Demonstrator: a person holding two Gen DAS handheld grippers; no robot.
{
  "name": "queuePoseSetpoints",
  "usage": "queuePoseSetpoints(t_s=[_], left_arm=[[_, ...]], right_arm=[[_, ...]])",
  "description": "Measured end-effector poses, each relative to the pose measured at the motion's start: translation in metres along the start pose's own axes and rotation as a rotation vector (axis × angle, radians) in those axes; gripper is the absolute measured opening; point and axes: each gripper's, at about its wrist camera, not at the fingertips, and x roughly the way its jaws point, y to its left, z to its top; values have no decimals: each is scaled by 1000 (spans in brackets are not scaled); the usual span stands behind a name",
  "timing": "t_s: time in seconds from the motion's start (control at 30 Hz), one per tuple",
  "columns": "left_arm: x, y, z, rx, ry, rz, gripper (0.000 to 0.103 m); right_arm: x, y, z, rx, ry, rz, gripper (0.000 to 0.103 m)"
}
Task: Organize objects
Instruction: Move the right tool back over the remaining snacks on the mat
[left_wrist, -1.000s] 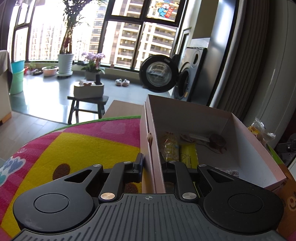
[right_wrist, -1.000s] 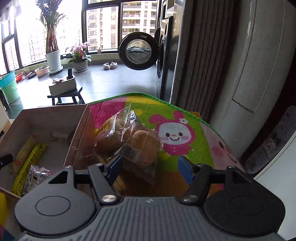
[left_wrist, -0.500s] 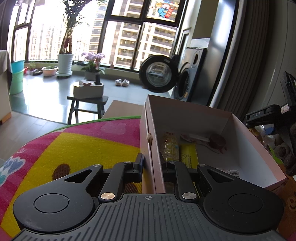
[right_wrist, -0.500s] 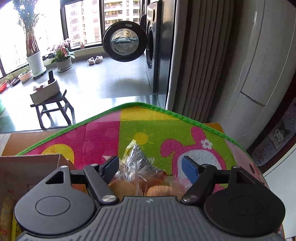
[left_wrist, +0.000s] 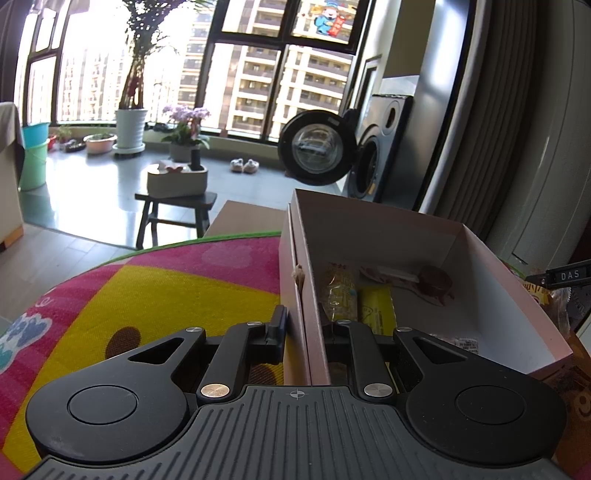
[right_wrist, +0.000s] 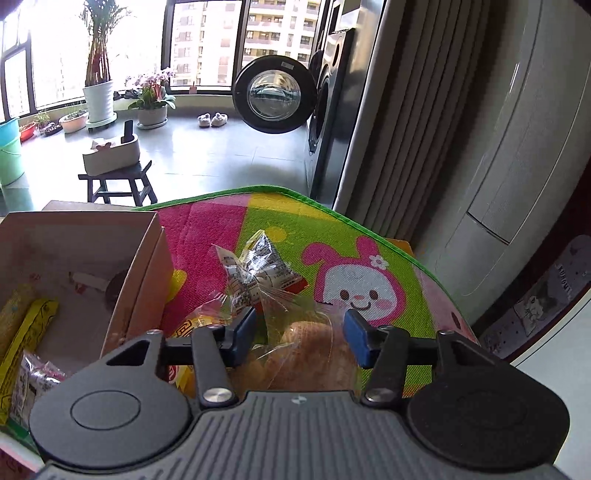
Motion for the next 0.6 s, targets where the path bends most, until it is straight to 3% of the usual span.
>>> queuePoseSetpoints(t_s=[0.43,0.6], left_arm=[[0,0,0,0,-1,0,17],[0,0,0,0,-1,0,17]], right_arm=[[-42,-23,-51,68,62,47,49],[-71,-44,-95,171,109,100,49]])
